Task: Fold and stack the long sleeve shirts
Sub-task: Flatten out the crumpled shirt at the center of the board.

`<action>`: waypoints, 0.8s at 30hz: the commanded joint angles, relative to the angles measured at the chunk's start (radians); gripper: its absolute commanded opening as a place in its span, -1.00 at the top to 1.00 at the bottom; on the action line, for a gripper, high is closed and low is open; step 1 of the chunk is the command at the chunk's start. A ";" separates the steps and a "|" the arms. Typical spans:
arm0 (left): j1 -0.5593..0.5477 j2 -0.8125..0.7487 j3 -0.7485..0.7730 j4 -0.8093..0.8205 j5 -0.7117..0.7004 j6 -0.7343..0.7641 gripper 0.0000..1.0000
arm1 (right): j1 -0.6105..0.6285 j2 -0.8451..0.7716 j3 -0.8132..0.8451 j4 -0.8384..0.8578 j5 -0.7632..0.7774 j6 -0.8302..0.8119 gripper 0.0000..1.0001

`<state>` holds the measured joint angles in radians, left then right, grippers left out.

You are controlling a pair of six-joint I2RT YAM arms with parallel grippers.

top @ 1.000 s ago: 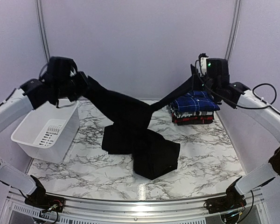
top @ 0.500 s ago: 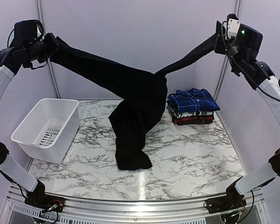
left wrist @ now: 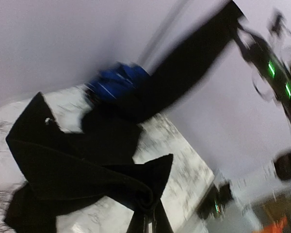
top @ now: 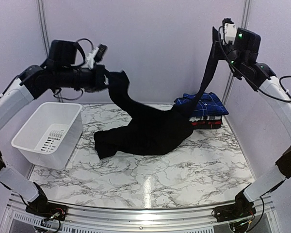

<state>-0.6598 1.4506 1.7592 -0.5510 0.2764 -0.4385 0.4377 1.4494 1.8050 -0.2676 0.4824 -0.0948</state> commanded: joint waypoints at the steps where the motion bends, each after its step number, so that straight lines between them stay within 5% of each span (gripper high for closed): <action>1: -0.276 -0.113 -0.124 0.138 0.285 0.179 1.00 | -0.011 0.088 0.027 -0.046 -0.128 0.044 1.00; 9: -0.616 -0.050 -0.146 0.189 0.468 0.288 1.00 | 0.011 0.260 0.111 -0.068 -0.279 0.088 1.00; 12: -0.621 -0.009 -0.165 0.182 0.430 0.295 1.00 | 0.024 0.297 0.137 -0.069 -0.309 0.120 1.00; 16: -0.571 0.105 -0.130 0.149 0.114 0.253 1.00 | 0.051 0.333 0.171 -0.076 -0.385 0.169 1.00; 22: -0.536 0.420 0.061 0.051 0.161 0.272 1.00 | 0.130 0.429 0.273 -0.088 -0.556 0.248 1.00; 24: -0.526 0.450 0.071 0.052 0.073 0.259 0.74 | 0.149 0.459 0.318 -0.101 -0.604 0.273 1.00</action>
<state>-1.1851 1.8328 1.7859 -0.4316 0.4572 -0.1867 0.5419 1.8503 2.0285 -0.3588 0.0250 0.1032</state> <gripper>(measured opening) 0.023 0.006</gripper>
